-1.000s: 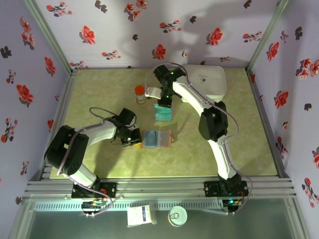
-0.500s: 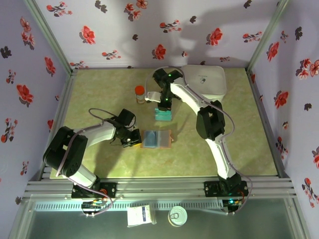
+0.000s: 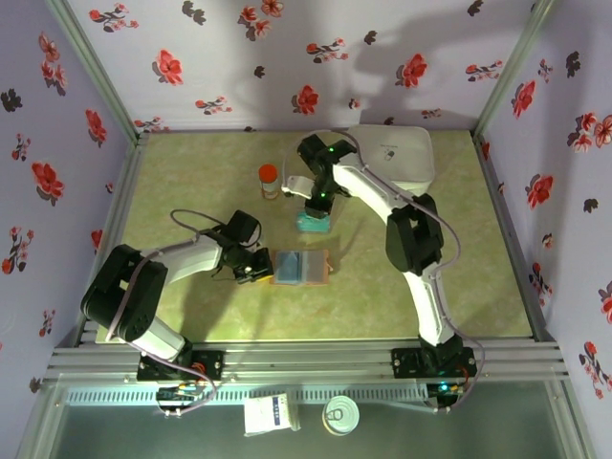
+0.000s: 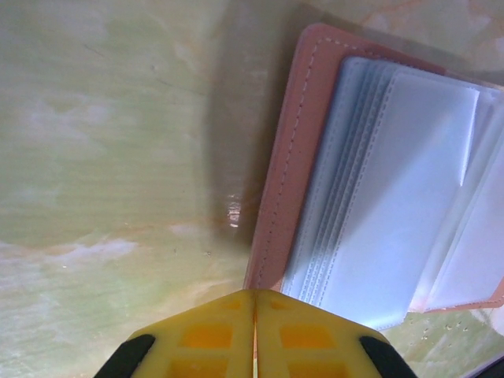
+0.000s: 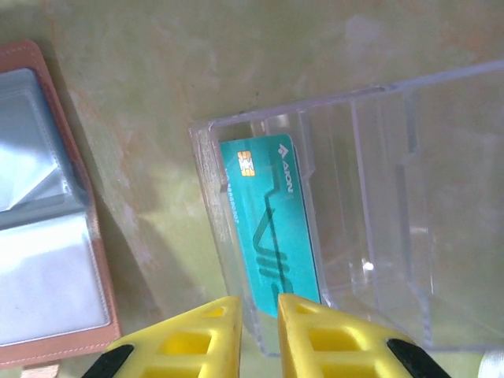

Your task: Take the credit cards out of the card holder

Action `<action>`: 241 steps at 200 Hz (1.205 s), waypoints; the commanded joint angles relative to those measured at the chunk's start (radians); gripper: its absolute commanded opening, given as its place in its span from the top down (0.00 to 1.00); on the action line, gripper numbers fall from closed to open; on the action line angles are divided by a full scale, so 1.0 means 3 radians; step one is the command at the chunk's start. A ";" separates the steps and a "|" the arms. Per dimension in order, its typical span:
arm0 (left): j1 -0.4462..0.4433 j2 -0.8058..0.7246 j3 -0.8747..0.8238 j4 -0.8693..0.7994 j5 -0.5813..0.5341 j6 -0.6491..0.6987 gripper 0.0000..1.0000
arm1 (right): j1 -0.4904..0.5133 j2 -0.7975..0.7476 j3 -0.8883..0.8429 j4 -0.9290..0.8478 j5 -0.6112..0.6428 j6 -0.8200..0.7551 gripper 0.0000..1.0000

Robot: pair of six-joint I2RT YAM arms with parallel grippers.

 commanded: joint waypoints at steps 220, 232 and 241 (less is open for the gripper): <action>0.0035 0.0259 0.0263 -0.0127 -0.0092 0.0198 0.95 | 0.0756 -0.1609 -0.2925 0.2544 -0.0226 0.5070 0.84; 0.0038 0.0284 0.0246 -0.0118 -0.0097 0.0205 0.95 | 0.0755 -0.1599 -0.2995 0.2654 -0.0319 0.5154 0.82; 0.0038 0.0295 0.0241 -0.0123 -0.0109 0.0213 0.95 | 0.0760 -0.1594 -0.3042 0.2721 -0.0347 0.5211 0.80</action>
